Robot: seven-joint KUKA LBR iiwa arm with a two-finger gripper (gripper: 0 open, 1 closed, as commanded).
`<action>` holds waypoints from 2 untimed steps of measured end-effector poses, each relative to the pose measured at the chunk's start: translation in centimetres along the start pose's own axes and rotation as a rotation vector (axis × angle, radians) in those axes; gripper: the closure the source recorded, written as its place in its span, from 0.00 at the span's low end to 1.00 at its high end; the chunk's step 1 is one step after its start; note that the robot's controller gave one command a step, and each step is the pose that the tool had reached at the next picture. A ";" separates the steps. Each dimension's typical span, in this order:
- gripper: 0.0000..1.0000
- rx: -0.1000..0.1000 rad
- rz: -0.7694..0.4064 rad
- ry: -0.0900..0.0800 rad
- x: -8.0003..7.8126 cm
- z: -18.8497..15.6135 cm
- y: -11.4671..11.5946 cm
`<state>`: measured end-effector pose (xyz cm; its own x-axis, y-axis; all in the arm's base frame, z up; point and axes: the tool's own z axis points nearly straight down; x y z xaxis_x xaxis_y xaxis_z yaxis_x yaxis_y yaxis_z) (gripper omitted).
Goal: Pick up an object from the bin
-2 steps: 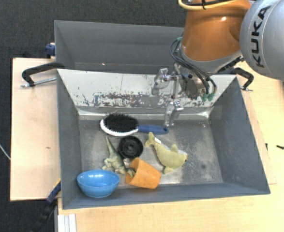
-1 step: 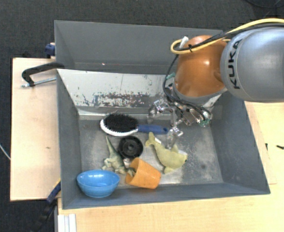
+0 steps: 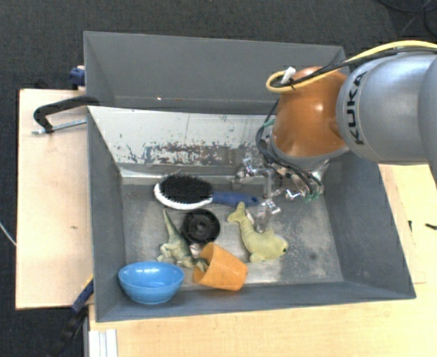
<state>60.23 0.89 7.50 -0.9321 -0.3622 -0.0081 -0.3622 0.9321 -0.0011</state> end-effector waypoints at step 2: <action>1.00 0.001 -0.257 -0.008 1.2 -10.7 4.3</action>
Offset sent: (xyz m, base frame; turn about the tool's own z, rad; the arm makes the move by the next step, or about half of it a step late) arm 0.0000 0.0000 0.0000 0.0000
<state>57.50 4.42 18.20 -0.8094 -0.5871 -0.0152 -0.5871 0.8095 -0.0054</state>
